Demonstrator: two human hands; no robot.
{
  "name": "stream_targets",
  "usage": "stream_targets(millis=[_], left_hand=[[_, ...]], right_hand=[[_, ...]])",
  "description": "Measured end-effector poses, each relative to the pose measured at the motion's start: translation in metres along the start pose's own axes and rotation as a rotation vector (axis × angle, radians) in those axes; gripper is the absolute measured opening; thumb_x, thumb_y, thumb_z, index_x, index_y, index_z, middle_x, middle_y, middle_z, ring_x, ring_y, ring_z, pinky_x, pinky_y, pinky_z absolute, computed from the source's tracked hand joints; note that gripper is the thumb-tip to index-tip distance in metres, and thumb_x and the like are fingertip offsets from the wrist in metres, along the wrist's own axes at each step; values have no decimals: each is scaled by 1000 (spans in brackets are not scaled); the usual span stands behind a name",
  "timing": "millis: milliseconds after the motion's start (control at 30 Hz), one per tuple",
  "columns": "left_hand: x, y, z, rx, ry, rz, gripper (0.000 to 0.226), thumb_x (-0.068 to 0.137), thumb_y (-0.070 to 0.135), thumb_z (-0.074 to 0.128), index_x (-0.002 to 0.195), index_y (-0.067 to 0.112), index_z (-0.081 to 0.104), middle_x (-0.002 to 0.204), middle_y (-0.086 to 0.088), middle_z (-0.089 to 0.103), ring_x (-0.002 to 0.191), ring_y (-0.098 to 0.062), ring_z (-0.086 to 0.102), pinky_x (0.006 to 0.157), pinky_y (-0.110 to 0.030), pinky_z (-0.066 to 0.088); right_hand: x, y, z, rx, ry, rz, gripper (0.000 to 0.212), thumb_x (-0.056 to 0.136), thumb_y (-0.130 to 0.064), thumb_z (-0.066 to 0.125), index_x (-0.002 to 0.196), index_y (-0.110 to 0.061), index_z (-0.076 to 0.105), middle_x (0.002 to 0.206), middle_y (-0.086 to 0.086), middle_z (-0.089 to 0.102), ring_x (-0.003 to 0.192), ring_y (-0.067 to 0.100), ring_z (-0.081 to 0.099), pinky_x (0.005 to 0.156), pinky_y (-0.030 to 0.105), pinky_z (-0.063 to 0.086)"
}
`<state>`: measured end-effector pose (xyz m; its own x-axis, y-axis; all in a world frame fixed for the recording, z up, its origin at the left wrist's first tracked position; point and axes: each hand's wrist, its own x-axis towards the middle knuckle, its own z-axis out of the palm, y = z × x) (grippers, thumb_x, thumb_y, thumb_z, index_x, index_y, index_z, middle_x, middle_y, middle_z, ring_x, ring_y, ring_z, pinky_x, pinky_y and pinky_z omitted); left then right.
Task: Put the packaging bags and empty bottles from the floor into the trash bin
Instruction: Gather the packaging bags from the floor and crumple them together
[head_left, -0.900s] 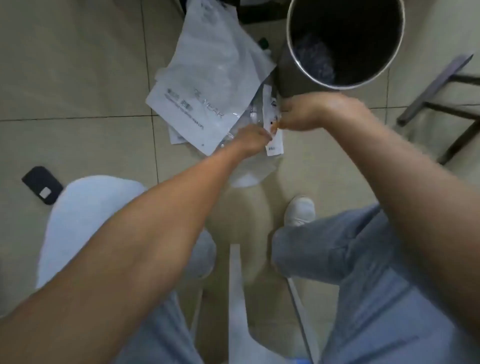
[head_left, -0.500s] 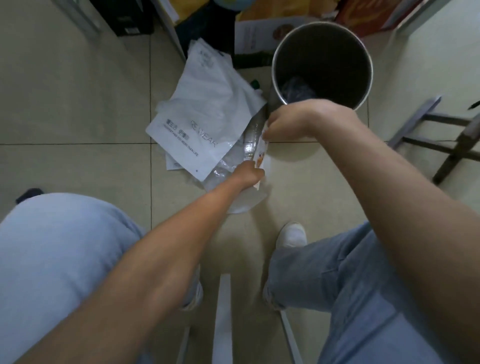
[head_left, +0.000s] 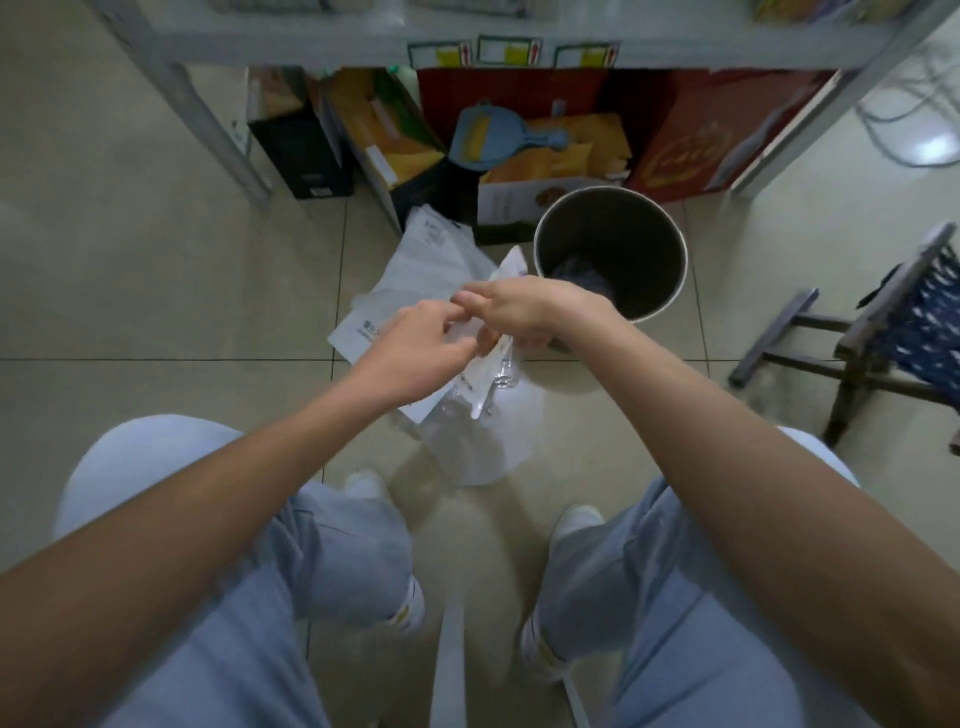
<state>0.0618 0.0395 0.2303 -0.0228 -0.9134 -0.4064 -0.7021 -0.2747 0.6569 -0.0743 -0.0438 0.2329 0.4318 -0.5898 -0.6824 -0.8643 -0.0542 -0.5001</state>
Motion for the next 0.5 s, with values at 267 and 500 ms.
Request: stream_targets(millis=[267, 500], left_hand=[[27, 6, -7, -311, 4, 75, 24, 87, 19, 60, 90, 21, 84, 98, -4, 80, 100, -17, 72, 89, -39, 58], [90, -76, 43, 88, 90, -243, 23, 78, 15, 55, 90, 2, 70, 91, -14, 69, 82, -33, 65, 70, -42, 55]], right_hand=[[-10, 11, -17, 111, 364, 118, 37, 102, -36, 48, 87, -13, 73, 84, 6, 75, 78, 19, 73, 77, 39, 60], [15, 22, -5, -154, 304, 137, 22, 95, -28, 62, 87, -9, 69, 79, 9, 70, 69, 24, 72, 68, 44, 64]])
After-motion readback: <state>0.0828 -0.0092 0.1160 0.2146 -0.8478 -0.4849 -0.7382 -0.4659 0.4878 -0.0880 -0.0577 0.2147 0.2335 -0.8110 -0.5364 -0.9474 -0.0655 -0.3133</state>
